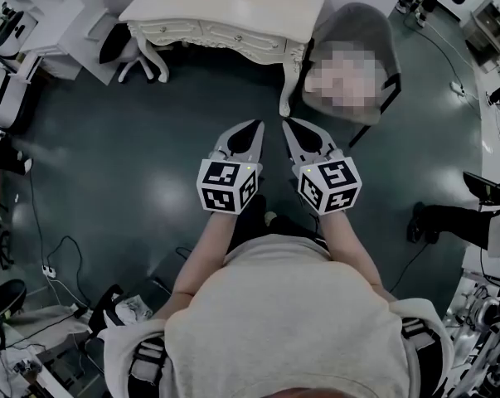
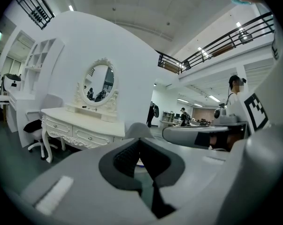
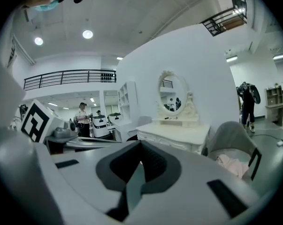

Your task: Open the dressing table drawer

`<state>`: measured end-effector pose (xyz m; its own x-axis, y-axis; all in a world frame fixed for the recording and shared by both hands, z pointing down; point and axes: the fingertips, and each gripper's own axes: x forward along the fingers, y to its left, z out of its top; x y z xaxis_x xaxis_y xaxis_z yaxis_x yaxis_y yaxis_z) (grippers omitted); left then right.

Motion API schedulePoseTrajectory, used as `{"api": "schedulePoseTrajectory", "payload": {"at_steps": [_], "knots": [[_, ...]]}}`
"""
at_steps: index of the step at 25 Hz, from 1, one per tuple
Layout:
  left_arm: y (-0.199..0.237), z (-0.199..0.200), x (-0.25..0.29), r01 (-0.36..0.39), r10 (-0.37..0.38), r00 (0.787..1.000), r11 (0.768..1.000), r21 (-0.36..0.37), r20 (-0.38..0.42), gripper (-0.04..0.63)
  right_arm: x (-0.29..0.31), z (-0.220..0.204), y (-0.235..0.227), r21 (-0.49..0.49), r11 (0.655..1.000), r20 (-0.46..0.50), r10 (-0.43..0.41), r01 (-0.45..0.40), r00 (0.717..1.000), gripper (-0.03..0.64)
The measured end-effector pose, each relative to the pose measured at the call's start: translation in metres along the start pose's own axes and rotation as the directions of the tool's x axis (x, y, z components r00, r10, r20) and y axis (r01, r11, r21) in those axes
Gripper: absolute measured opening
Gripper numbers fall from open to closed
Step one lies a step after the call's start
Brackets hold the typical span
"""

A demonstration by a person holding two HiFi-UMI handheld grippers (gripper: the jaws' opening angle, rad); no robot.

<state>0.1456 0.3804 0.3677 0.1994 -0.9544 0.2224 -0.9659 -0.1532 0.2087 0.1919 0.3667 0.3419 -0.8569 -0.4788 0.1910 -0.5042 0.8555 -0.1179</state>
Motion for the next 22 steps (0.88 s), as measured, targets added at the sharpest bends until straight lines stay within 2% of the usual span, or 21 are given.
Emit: {"api": "schedulePoseTrajectory", "payload": {"at_steps": [6,11,16,22], "knots": [[0.022,-0.006,0.030,0.000,0.000,1.000,1.000,-0.017,-0.024,0.009,0.029,-0.011,-0.020,0.022,1.000,-0.030,-0.007,0.008,1.000,0.008],[0.067,0.002,0.068,0.012,-0.013,0.999,0.999,-0.031,-0.032,0.009,0.081,-0.005,-0.049,0.034,0.998,-0.024,-0.050,0.051,0.998,0.008],[0.122,0.030,0.120,0.067,-0.068,0.997,0.998,-0.016,-0.044,0.009,0.155,0.016,-0.077,0.059,0.996,-0.014,-0.066,0.067,0.998,0.008],[0.197,0.069,0.179,0.118,-0.117,0.991,0.993,0.010,-0.058,0.009,0.239,0.044,-0.109,0.063,0.990,-0.004,-0.125,0.125,0.992,0.008]]}}
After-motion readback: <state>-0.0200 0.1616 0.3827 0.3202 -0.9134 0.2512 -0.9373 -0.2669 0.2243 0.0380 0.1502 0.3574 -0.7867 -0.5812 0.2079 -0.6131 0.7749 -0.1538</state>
